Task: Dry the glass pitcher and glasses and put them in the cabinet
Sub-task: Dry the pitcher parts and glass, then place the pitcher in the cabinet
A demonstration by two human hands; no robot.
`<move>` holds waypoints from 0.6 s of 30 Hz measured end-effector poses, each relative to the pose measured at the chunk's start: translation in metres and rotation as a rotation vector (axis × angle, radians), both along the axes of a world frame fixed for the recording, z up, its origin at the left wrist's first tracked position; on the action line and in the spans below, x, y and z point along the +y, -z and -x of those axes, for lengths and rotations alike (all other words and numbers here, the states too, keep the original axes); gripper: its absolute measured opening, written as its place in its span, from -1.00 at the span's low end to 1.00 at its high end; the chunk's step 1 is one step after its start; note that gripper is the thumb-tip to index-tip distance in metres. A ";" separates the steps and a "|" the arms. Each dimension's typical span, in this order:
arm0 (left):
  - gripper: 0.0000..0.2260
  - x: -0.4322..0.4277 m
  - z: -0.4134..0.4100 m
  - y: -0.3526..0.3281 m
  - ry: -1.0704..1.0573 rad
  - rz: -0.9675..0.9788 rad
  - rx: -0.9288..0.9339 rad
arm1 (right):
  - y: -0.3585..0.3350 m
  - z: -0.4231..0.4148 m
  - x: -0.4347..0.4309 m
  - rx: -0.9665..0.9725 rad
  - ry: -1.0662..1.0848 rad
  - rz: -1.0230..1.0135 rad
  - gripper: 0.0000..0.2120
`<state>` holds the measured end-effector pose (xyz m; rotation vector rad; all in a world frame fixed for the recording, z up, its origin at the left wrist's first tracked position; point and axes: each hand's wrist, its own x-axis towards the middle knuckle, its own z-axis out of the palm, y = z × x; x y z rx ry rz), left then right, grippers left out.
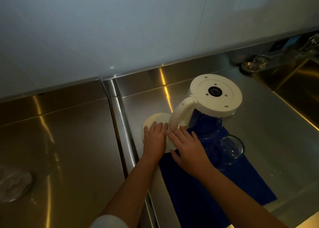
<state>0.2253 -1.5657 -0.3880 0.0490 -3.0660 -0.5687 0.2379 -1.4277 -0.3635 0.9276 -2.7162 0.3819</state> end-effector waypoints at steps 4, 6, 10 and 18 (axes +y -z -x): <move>-0.57 0.001 0.001 0.008 -0.014 -0.051 0.083 | 0.001 0.000 0.001 0.006 -0.006 -0.004 -0.33; -0.58 0.001 0.002 0.013 -0.029 -0.079 0.133 | 0.000 0.000 0.002 0.013 -0.008 -0.002 -0.33; -0.56 -0.001 0.001 0.016 -0.075 -0.082 0.171 | -0.003 0.000 0.004 0.019 -0.003 0.020 -0.32; -0.49 -0.005 -0.012 0.006 -0.122 0.010 0.262 | -0.009 -0.009 0.004 0.001 -0.016 0.010 -0.38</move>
